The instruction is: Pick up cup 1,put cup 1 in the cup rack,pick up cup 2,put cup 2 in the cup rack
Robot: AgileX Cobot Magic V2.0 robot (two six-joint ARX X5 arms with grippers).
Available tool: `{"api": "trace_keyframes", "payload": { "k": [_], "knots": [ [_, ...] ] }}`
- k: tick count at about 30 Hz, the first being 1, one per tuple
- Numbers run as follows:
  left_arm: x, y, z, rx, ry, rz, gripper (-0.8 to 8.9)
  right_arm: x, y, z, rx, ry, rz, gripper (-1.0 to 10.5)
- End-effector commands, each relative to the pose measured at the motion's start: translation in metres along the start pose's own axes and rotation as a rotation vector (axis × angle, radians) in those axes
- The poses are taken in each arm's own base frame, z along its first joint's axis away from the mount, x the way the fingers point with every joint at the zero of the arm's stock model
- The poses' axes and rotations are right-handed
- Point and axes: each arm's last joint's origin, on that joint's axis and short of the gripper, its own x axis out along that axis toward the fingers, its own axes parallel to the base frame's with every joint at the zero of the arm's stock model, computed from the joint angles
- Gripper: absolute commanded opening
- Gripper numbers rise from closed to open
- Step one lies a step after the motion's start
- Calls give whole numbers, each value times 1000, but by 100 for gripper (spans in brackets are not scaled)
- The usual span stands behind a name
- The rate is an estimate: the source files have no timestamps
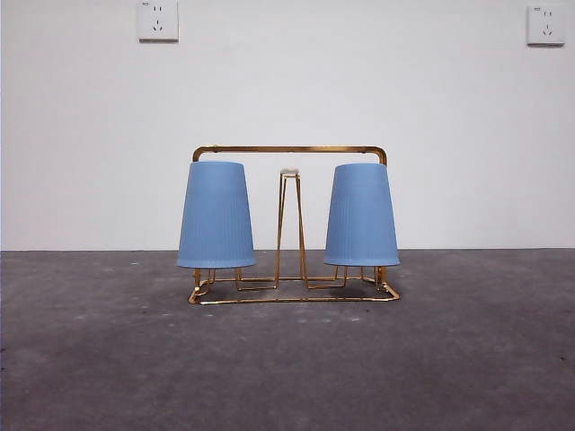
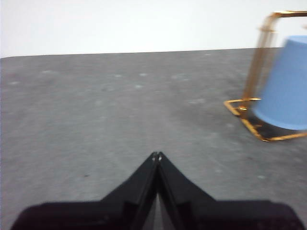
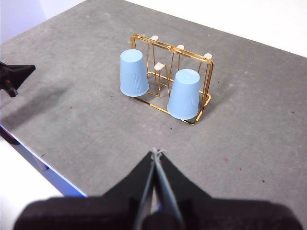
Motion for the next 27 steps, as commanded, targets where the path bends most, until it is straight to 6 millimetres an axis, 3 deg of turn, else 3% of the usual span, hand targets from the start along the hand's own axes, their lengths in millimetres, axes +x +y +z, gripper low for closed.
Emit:
{"api": "trace_keyframes", "payload": {
  "k": [1,22,27],
  "knots": [
    [1,-1,-3,-10,4,-16,-4,1,0,-3,5,27,-3,2],
    [2,-1,-4,-10,21,-12,-3,1,0,-3,7,27,-10,2],
    [2,-1,-4,-10,21,-12,-4,-5,-2,-4,-26,-2,-202,2]
  ]
}}
